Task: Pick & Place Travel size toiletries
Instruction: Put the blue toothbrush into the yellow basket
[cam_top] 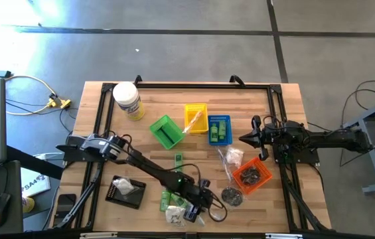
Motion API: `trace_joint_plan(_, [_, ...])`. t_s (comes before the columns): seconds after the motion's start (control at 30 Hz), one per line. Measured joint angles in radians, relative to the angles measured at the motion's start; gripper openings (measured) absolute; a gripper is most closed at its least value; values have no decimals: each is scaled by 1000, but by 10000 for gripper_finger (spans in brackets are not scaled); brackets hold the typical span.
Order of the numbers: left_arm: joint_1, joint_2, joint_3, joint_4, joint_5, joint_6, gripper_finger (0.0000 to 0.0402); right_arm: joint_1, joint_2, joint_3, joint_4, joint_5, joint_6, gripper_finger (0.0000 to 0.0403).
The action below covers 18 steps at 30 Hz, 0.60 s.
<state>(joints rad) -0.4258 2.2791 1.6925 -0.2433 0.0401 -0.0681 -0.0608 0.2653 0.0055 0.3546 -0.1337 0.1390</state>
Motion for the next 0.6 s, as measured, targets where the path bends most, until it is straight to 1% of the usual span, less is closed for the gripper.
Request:
trace_joint_plan(0.1, [1, -1, 2, -39, -17, 3, 212, 0, 0, 0, 0, 0, 0, 3])
trace_joint_plan(0.23, [4, 14, 5, -43, -52, -9, 211, 0, 0, 0, -2, 0, 0, 3])
trace_joint_plan(0.33, [12, 23, 5, -42, -45, -12, 198, 0, 0, 0, -5, 0, 0, 3])
trace_joint_plan(0.4, [16, 24, 4, -43, -43, -7, 178, 0, 0, 0, -5, 0, -1, 3])
trace_joint_plan(0.47, [19, 25, 3, -46, -23, 5, 149, 0, 0, 0, -5, 0, -1, 3])
trace_joint_plan(0.6, [22, 25, 5, -43, 2, 36, 73, 0, 0, 0, -5, 0, -2, 3])
